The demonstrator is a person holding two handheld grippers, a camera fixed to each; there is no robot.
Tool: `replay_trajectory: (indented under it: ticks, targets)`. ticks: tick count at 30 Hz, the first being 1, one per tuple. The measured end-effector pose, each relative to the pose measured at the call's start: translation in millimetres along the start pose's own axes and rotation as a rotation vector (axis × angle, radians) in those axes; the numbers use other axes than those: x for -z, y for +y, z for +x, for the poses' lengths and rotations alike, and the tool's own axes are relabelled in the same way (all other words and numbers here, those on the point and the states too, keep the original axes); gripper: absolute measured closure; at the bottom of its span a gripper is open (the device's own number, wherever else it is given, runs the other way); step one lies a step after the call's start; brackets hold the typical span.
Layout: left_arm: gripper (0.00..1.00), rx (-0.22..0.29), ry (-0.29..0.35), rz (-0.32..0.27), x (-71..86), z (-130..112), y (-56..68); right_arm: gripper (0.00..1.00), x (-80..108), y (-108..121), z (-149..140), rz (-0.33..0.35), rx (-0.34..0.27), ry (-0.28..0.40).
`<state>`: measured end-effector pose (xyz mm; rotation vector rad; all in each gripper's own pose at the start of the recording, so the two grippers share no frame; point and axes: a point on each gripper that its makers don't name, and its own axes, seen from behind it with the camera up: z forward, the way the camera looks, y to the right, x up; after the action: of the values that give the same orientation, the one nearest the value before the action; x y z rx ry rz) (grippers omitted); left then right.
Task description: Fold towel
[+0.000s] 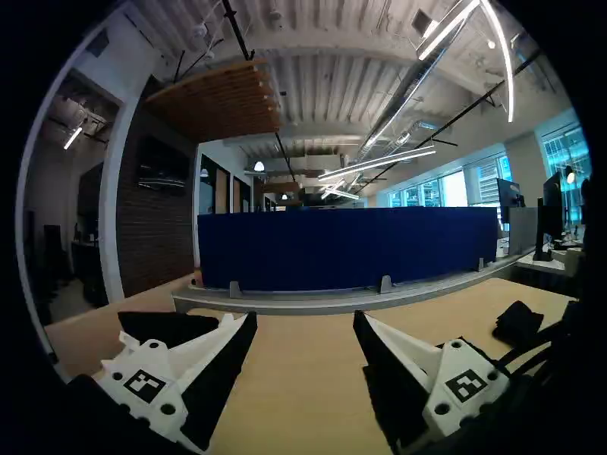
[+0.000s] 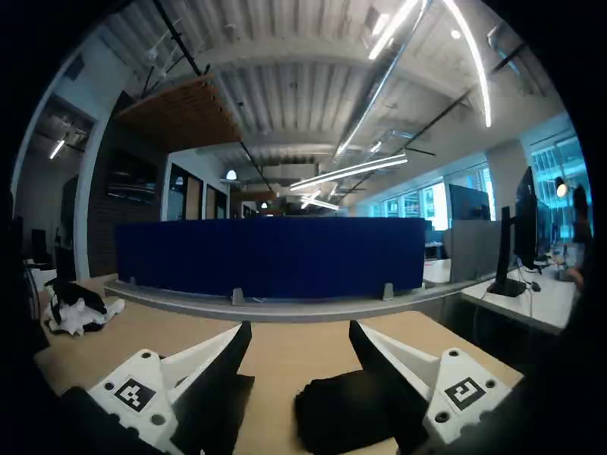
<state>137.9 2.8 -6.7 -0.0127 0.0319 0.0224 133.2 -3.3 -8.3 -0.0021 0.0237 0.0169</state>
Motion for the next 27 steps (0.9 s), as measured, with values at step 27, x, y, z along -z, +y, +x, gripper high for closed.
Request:
replay_trajectory:
  ticks: [27]
  targets:
    - [0.06,-0.057,-0.108,-0.136,2.8,82,31.9,0.00,7.2,-27,95,0.140,0.071,-0.095]
